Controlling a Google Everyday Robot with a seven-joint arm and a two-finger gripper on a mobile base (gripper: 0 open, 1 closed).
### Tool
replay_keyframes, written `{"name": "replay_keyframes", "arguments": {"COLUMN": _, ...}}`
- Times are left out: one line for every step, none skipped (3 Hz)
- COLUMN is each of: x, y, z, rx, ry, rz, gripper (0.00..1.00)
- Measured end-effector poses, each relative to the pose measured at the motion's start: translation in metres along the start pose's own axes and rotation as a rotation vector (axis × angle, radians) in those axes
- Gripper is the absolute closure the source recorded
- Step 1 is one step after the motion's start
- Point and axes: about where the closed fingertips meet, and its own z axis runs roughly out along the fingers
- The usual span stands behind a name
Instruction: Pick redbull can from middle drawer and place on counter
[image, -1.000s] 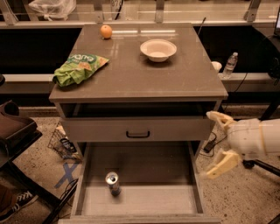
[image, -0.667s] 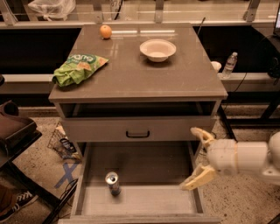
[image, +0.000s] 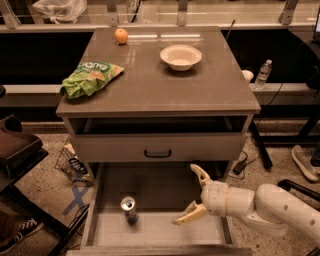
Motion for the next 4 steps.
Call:
{"name": "replay_keyframes", "arguments": {"x": -0.002, "y": 0.001, "z": -0.001, "rx": -0.007, "ry": 0.003, "rz": 0.002, "gripper": 0.0}}
{"name": "replay_keyframes", "arguments": {"x": 0.009, "y": 0.002, "z": 0.017, "rx": -0.017, "ry": 0.006, "rz": 0.003, "gripper": 0.0}}
{"name": "replay_keyframes", "arguments": {"x": 0.057, "y": 0.006, "z": 0.074, "rx": -0.063, "ry": 0.015, "rz": 0.024, "gripper": 0.0}}
{"name": "replay_keyframes", "arguments": {"x": 0.08, "y": 0.011, "z": 0.111, "rx": -0.097, "ry": -0.005, "rz": 0.029, "gripper": 0.0}}
